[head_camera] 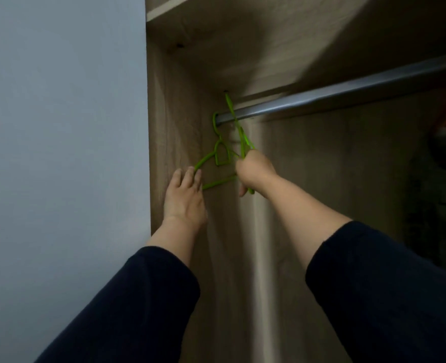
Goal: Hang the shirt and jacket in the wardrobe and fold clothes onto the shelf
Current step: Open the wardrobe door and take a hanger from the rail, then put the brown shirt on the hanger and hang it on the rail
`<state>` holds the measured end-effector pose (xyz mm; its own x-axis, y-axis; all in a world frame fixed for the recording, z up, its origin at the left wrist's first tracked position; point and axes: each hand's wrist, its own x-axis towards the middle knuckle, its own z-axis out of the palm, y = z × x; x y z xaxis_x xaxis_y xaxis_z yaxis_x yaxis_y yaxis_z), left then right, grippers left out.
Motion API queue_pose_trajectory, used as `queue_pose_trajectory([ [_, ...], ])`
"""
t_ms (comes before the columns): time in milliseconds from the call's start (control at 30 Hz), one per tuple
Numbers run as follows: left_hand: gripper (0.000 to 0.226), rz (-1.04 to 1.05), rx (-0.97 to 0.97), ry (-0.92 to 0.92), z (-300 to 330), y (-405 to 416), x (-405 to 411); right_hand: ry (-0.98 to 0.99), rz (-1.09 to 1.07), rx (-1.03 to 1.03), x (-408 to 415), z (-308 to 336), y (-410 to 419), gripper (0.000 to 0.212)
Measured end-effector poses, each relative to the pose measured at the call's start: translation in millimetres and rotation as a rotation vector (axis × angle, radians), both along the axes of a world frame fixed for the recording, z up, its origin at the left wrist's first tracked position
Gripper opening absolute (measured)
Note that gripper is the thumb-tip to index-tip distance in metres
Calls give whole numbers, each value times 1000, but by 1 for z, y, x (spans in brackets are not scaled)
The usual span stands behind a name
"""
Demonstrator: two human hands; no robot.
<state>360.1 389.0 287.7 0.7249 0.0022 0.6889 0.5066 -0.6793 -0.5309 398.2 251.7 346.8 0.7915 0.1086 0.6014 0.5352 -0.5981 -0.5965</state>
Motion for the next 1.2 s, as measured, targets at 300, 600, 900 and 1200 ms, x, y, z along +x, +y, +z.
queue_pose_trajectory([
  [300, 65, 29, -67, 13, -12, -12, -6, 102, 46, 8, -24, -131, -40, 23],
  [600, 55, -566, -1015, 60, -130, -84, -3, 301, 278, 7, -71, -200, -91, 13],
  [900, 38, -597, -1129, -75, -183, -146, -91, 381, 520, -111, -147, -244, -164, 31],
  [1200, 30, -404, -814, -47, -200, -192, -212, 365, 601, -272, -195, -248, -186, 25],
])
